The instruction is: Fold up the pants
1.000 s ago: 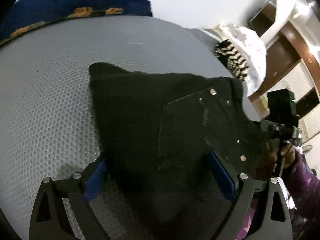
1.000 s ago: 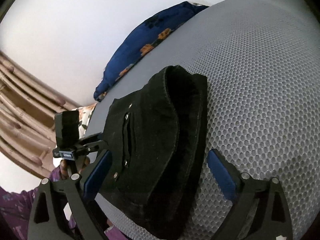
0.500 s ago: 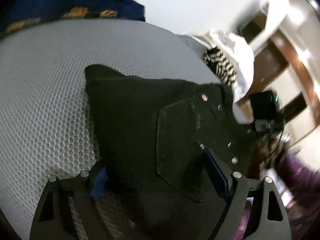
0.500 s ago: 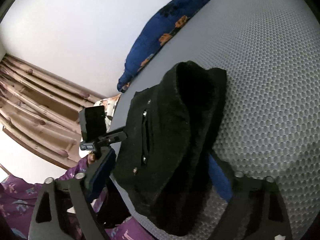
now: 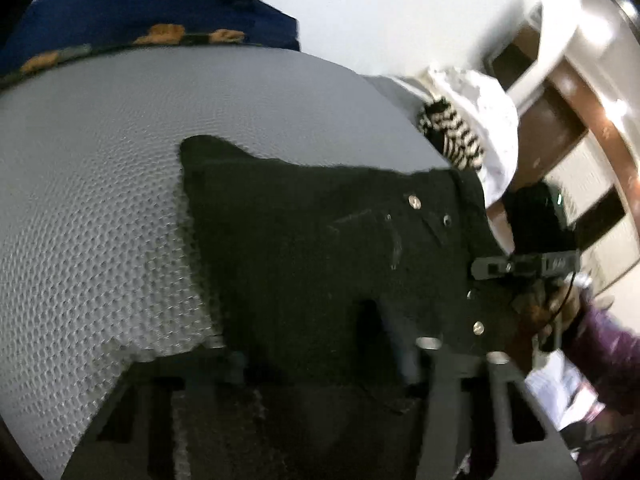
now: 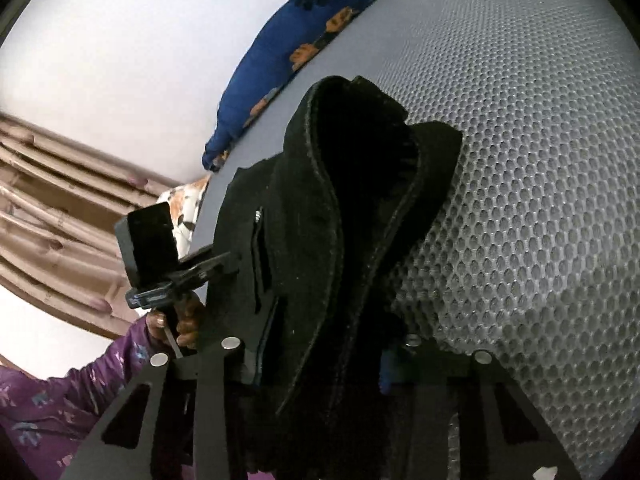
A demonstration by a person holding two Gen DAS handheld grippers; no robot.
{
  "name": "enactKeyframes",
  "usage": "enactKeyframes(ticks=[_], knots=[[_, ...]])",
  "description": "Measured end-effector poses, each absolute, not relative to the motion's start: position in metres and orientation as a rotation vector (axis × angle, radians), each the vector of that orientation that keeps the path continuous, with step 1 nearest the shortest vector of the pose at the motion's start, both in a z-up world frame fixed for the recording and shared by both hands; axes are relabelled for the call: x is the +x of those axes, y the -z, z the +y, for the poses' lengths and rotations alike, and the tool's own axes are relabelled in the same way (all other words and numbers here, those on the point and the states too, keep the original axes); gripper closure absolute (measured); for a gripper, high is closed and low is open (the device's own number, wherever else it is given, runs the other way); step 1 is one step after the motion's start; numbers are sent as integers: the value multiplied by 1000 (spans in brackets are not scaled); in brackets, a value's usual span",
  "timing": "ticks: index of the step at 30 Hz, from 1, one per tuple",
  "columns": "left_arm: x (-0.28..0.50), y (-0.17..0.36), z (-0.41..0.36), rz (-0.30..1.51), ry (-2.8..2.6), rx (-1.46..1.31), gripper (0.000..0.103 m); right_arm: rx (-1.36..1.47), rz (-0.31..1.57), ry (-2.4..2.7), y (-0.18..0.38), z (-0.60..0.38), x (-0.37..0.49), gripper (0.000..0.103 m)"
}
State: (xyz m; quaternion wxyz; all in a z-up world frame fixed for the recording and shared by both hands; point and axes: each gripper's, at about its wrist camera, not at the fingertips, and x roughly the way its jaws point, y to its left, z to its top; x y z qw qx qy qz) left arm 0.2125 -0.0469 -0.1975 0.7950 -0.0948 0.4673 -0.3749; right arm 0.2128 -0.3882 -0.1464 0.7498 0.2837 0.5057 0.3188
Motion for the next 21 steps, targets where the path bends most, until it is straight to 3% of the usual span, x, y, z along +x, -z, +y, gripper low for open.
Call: enactKeyframes(ticks=[6, 21], knots=[[202, 191, -40, 942, 790, -247, 83, 665, 1059, -689, 141, -387, 202, 72], [191, 173, 5, 881, 712, -369, 85, 734, 1009, -756, 132, -345, 214, 75]])
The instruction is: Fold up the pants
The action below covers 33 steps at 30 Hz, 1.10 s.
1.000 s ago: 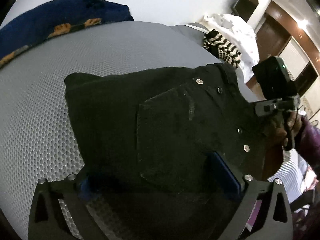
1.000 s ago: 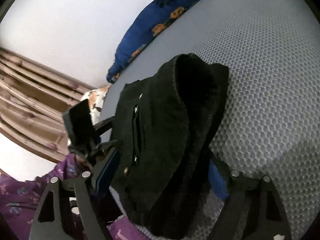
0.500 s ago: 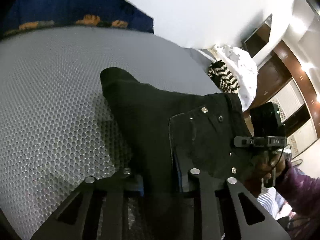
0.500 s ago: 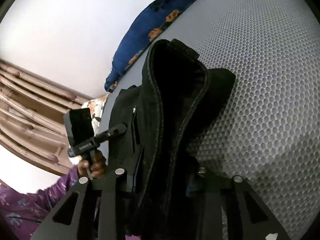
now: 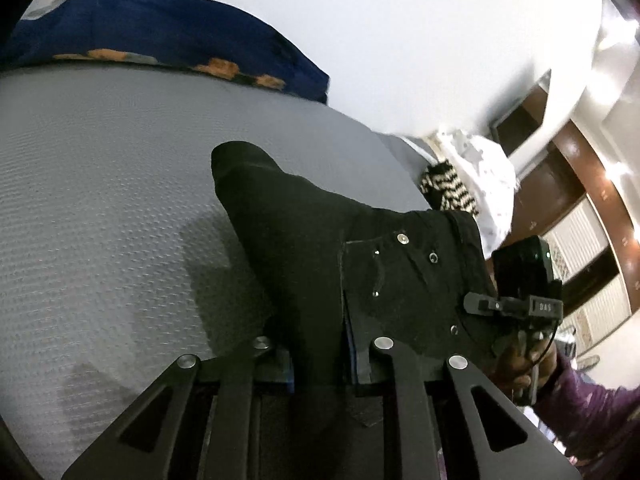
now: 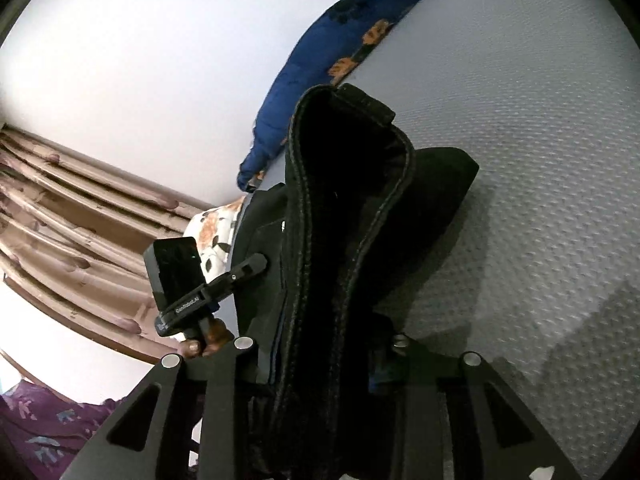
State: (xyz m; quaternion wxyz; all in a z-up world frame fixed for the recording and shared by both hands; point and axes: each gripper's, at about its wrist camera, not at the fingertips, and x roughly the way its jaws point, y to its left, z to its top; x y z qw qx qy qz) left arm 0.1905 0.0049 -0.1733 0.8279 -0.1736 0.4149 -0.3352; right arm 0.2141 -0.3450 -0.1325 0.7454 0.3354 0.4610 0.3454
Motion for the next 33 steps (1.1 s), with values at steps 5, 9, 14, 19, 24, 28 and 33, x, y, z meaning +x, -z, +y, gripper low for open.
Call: enactKeyframes(ticks=[5, 9, 14, 19, 24, 28, 33], knots=[[198, 162, 40, 855, 661, -385, 85, 725, 1003, -803, 127, -318, 234, 75], [212, 149, 65, 831, 623, -394, 85, 719, 991, -844, 119, -293, 258, 75], [241, 132, 96, 800, 579, -385, 85, 709, 984, -883, 114, -272, 279, 75], [275, 125, 125, 778, 535, -375, 85, 685, 992, -911, 111, -254, 304, 75], [312, 127, 153, 768, 486, -370, 85, 657, 1005, -933, 110, -223, 345, 75], [341, 137, 171, 779, 450, -362, 85, 641, 1022, -938, 117, -203, 369, 75], [375, 151, 176, 798, 404, -338, 85, 647, 1047, -928, 137, -184, 401, 75]])
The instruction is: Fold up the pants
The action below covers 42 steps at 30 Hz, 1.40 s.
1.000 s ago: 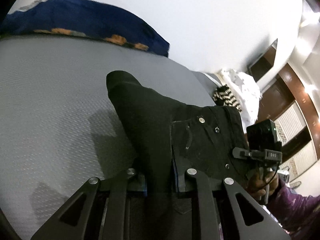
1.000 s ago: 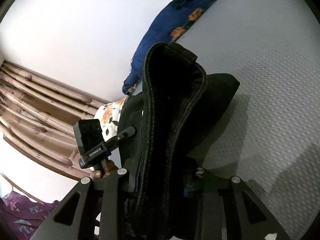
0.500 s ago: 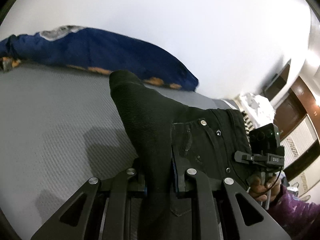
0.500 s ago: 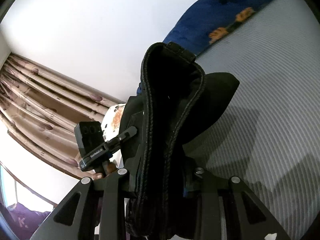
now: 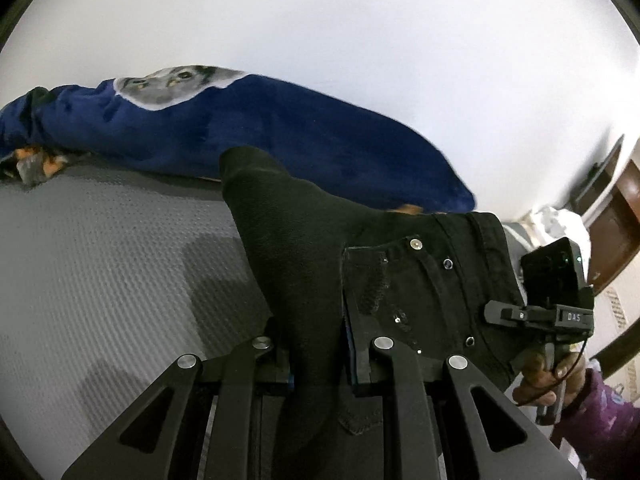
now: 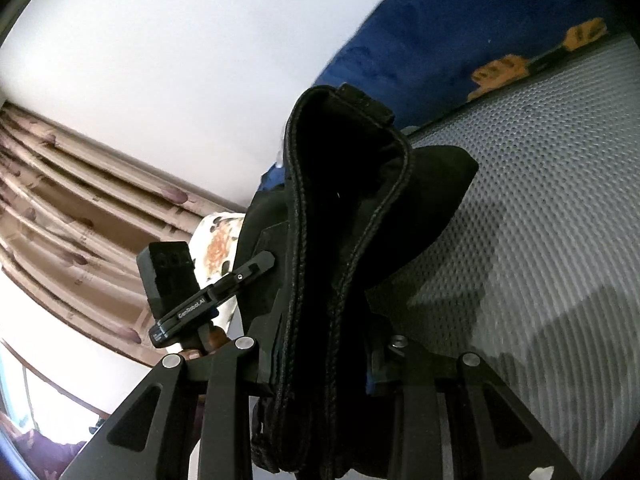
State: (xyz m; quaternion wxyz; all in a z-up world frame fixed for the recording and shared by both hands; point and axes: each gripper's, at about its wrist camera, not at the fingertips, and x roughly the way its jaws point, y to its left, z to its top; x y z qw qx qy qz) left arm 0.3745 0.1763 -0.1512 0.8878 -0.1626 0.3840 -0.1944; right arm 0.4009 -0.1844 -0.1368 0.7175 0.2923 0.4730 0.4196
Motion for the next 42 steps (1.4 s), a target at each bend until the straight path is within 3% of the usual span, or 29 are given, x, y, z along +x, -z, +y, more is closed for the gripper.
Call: enactKeyframes(ticks=[17, 20, 22, 23, 24, 28, 33, 35, 37, 42], knots=[[412, 175, 151, 785, 292, -180, 82, 646, 1070, -869, 166, -169, 437, 75], [414, 180, 144, 782, 265, -168, 73, 614, 1069, -852, 163, -169, 437, 75], [415, 184, 141, 783, 221, -166, 59, 583, 1063, -835, 162, -167, 435, 75], [416, 187, 140, 789, 176, -155, 45, 574, 1060, -828, 162, -166, 434, 75], [412, 190, 142, 789, 140, -139, 38, 555, 1055, -817, 162, -163, 431, 72], [408, 188, 144, 742, -2, -59, 23, 438, 1011, -741, 157, -154, 418, 56], [382, 168, 135, 671, -91, -16, 15, 259, 816, -603, 121, -144, 381, 55], [373, 159, 139, 652, -108, -12, 13, 225, 742, -557, 103, -138, 361, 49], [363, 151, 133, 637, -118, -4, 12, 195, 675, -526, 85, -131, 339, 37], [337, 133, 126, 641, -123, -24, 10, 111, 601, -455, 57, -106, 298, 23]])
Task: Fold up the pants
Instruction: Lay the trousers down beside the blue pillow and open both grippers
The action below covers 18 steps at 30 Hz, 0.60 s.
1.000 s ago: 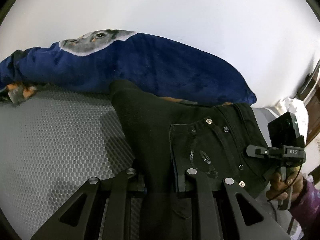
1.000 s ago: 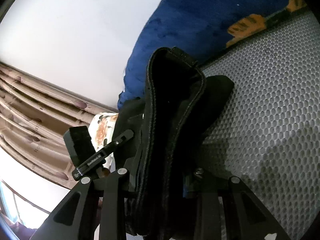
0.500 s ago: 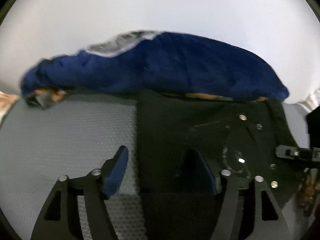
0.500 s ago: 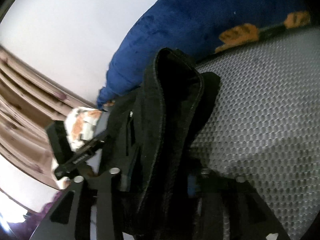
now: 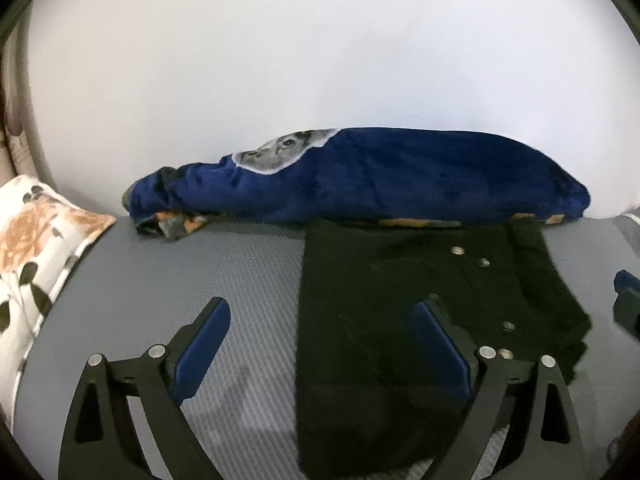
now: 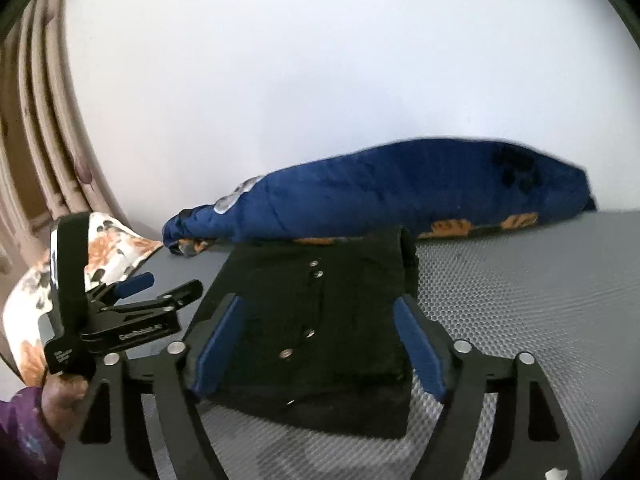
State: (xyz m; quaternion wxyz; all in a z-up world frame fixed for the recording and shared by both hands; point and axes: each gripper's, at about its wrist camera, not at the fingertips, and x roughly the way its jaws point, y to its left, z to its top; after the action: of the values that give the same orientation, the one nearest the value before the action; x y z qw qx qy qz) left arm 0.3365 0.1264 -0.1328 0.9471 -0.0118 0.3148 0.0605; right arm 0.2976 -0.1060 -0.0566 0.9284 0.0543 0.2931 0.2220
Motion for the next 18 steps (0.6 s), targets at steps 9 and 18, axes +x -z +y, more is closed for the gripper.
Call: enactKeyframes(ticks=[9, 18], knots=[[297, 118, 113, 656, -158, -53, 9, 50, 584, -434, 44, -88, 253, 12], [261, 94, 114, 639, -189, -91, 8, 57, 590, -433, 33, -92, 225, 11]])
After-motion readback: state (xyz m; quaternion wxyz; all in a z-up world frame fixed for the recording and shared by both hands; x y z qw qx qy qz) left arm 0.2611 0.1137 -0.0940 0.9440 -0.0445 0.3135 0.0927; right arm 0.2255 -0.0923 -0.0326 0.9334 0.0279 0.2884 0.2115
